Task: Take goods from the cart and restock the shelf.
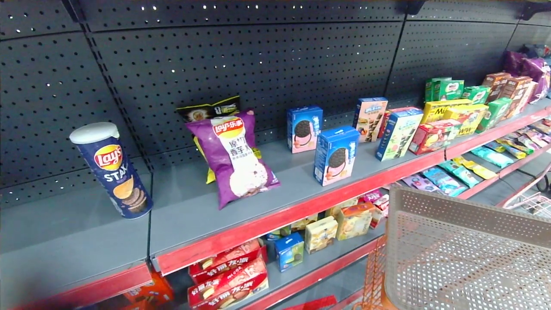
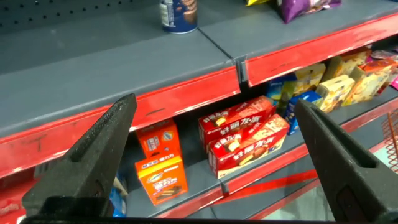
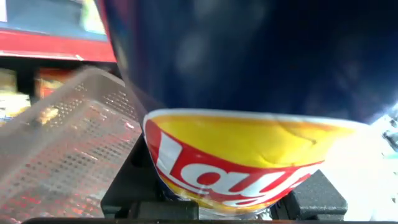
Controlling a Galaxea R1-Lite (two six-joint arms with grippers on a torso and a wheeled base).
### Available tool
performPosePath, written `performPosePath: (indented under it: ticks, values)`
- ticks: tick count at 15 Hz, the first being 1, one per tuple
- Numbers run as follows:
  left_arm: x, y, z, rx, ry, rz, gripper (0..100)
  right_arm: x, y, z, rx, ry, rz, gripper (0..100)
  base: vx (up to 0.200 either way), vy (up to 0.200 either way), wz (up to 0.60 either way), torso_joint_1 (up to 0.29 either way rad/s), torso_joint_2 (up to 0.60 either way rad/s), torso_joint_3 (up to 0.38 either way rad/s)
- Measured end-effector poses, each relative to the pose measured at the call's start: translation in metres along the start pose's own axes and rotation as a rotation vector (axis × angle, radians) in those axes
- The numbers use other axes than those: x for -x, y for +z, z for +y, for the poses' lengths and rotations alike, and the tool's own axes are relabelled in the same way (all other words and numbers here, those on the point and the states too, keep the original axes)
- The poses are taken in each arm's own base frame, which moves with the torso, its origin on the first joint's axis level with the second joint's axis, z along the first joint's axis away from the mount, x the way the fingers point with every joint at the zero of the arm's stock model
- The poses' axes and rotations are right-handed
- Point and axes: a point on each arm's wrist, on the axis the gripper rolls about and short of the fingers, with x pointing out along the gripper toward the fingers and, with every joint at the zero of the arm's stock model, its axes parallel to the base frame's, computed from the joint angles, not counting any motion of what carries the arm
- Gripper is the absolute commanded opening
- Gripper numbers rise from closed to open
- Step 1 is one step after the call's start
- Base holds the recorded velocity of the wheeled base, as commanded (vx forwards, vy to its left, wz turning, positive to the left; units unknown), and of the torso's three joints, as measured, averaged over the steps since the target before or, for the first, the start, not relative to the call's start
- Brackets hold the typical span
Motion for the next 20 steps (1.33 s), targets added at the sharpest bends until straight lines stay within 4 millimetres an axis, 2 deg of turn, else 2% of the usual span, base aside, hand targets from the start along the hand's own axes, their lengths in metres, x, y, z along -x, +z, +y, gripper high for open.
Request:
performPosePath:
  ticks: [7,20]
  values:
    - [0.0,0.0,0.0,-0.003,-0.001,0.0,100,0.01,-0.009,0.001,0.02,0.028,0.056,0,0.0,0.0,0.0,0.0,0.0,0.0]
    - [0.0,0.0,0.0,-0.003,-0.001,0.0,100,0.013,-0.012,0.002,0.015,0.033,0.052,0,0.0,0.0,0.6,0.003,0.0,0.003]
